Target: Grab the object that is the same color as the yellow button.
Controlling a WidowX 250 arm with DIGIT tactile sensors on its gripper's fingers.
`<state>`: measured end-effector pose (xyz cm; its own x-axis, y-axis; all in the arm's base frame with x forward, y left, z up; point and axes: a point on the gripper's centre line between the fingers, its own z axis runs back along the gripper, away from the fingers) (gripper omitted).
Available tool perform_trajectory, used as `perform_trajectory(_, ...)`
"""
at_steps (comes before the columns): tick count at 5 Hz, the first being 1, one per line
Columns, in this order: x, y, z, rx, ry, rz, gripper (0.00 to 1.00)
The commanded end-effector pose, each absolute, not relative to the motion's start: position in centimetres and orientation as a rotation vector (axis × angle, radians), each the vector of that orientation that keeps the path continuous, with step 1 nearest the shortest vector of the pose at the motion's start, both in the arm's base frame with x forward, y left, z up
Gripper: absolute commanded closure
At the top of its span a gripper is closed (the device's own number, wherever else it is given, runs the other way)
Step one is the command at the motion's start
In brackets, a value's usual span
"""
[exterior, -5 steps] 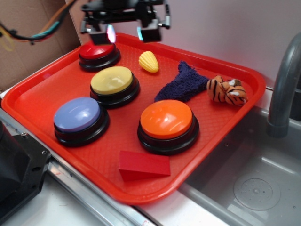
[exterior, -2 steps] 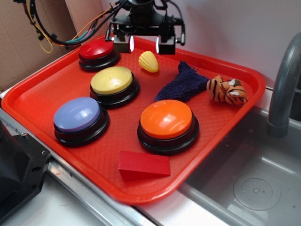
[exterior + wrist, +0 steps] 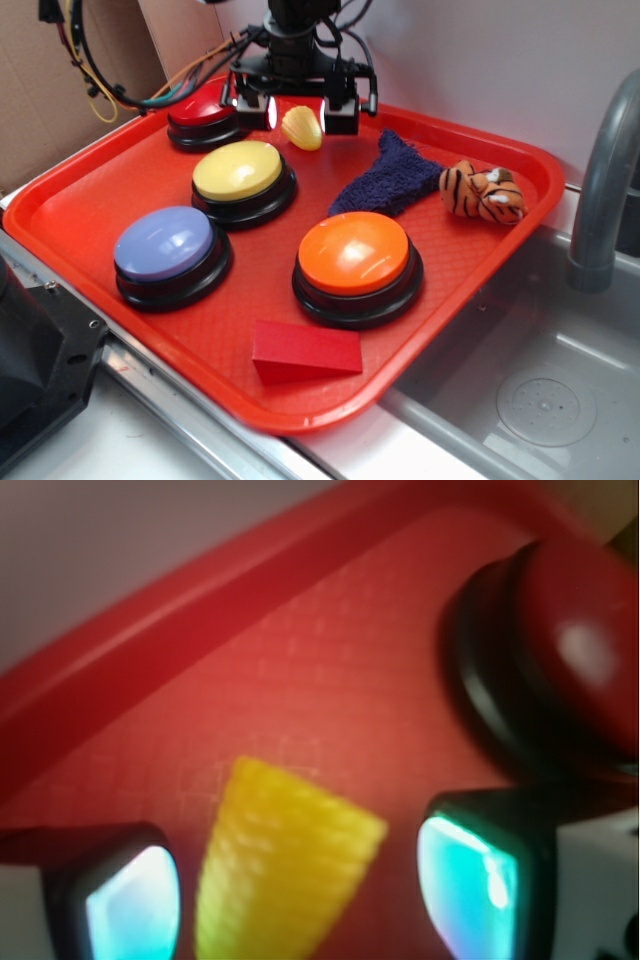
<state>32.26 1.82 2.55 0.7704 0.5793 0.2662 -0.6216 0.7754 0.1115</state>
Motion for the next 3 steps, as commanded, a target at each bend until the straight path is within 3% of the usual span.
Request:
perform_trajectory(1,33.5,1.6,1.9,-0.046,-0.235,0.678,0.1)
perform_trajectory(2,32.3,2.3,3.9,0.056,-0.248,0.613,1.0)
perform_trajectory(3,30.7,3.1,8.4,0.149,-0.189,0.49,1.0)
